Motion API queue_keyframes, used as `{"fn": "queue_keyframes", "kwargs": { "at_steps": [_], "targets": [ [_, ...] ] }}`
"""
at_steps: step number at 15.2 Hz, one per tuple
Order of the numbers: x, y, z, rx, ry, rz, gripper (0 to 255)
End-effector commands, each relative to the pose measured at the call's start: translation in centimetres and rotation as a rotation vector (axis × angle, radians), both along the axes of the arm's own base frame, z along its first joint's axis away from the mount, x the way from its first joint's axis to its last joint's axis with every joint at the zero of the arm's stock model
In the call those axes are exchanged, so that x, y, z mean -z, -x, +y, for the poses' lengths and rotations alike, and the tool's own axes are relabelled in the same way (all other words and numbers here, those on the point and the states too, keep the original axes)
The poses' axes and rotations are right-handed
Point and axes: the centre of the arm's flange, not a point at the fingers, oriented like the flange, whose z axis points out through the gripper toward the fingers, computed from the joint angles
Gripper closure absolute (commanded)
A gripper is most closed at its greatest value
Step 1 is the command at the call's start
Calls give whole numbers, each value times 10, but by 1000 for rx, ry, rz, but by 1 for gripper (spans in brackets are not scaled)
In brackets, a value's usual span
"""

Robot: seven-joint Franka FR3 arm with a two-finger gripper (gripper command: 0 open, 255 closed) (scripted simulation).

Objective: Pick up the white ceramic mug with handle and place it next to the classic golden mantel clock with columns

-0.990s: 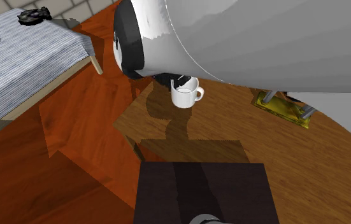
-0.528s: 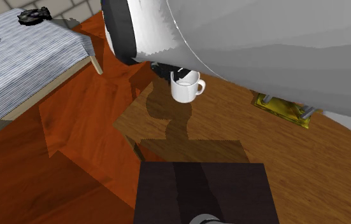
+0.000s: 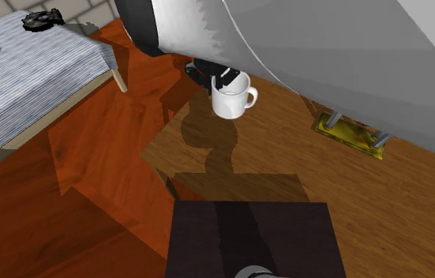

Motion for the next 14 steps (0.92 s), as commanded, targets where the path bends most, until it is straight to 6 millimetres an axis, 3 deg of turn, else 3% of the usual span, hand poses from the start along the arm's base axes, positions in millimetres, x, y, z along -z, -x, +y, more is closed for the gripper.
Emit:
{"fn": "queue_keyframes", "kwargs": {
  "at_steps": [1, 11, 14],
  "targets": [
    [-11, 1, 1, 0, 0, 0, 255],
    [-61, 1, 1, 0, 0, 0, 255],
    [-61, 12, -37, 0, 0, 0, 255]
  ]
}}
